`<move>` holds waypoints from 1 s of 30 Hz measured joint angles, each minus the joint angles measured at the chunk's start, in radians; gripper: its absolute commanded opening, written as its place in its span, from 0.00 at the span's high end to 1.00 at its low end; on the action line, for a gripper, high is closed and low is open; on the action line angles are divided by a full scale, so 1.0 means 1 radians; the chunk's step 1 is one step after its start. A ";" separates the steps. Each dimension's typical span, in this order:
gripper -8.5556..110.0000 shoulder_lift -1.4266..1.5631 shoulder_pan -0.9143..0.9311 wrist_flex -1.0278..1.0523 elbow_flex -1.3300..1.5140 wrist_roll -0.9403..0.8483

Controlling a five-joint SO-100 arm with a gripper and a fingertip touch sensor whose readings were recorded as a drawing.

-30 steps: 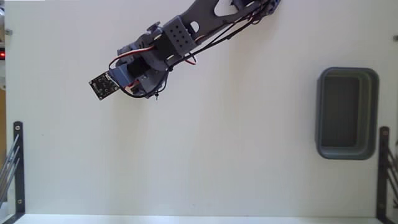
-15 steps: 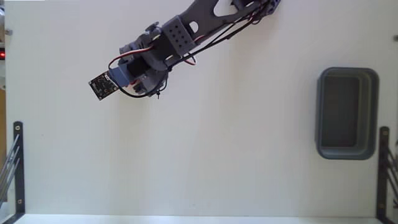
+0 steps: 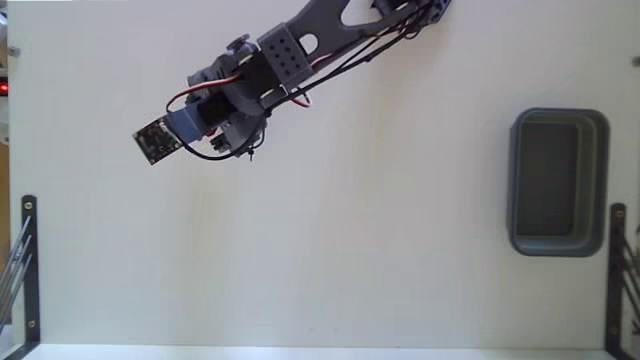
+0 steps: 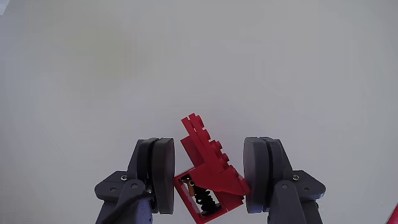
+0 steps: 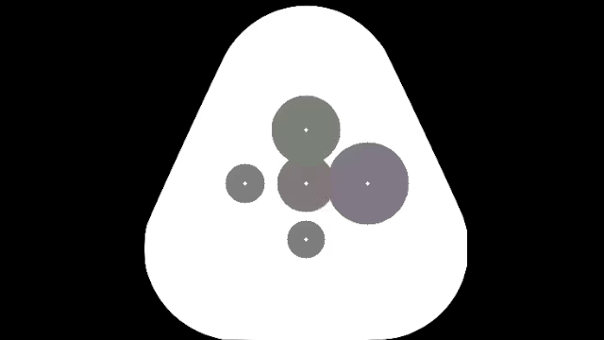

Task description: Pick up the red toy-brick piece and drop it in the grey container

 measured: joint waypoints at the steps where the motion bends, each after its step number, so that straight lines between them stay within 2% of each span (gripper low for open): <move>1: 0.42 0.000 0.000 0.011 -0.011 0.000; 30: 0.42 -0.055 0.000 0.377 -0.454 0.000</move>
